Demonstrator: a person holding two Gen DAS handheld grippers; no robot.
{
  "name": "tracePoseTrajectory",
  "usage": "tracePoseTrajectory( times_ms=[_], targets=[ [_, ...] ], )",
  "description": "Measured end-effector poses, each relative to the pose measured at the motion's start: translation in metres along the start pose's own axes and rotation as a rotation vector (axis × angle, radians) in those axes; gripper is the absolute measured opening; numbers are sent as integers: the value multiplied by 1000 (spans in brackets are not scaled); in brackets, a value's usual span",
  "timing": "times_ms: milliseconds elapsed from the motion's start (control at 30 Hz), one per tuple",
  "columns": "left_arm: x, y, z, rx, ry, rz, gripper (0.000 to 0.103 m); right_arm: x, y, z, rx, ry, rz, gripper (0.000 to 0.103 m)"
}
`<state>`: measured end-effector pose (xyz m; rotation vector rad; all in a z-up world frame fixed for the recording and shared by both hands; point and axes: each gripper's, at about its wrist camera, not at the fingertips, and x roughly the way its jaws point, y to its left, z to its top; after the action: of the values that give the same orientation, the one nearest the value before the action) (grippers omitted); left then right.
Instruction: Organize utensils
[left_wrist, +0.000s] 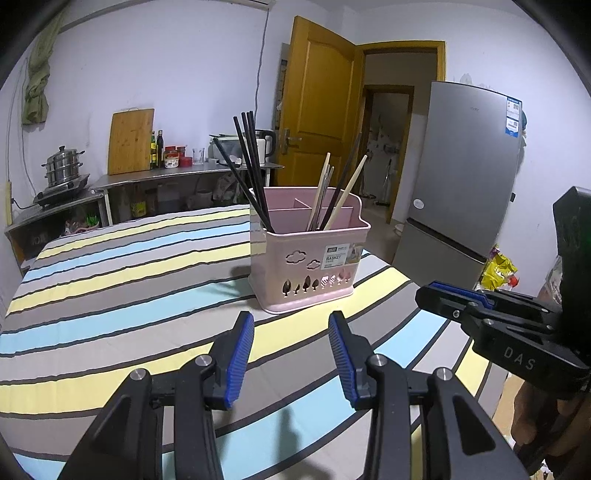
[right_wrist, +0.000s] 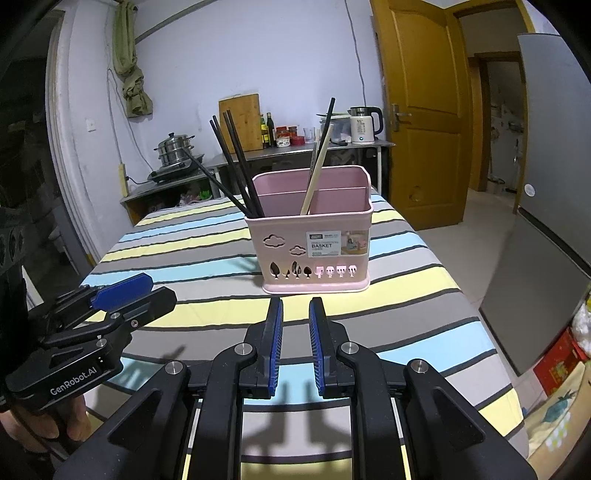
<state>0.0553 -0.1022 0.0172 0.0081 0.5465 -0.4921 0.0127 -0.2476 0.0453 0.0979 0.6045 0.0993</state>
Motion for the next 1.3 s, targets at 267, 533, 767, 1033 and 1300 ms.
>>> tracePoseTrajectory(
  times_ms=[267,533,767,1033,1300],
  targets=[
    [-1,0,-1,-3,1,7,42,-1,1,-1,-5,0,-2,15],
    [-3,0,-1,-5,-9,13,42,-1,2,-1,-7,-1,-2,15],
    [-4,0,-2,-6,-11,17,42,-2,3,-1,-8,1,-1,15],
    [-6,0,-3,-10,-15,20,42,-2,3,-1,-9,2,-2,15],
    [-8,-3,-4,7,-22,26,42,-2,4,-1,-10,1,-2,15]
  ],
)
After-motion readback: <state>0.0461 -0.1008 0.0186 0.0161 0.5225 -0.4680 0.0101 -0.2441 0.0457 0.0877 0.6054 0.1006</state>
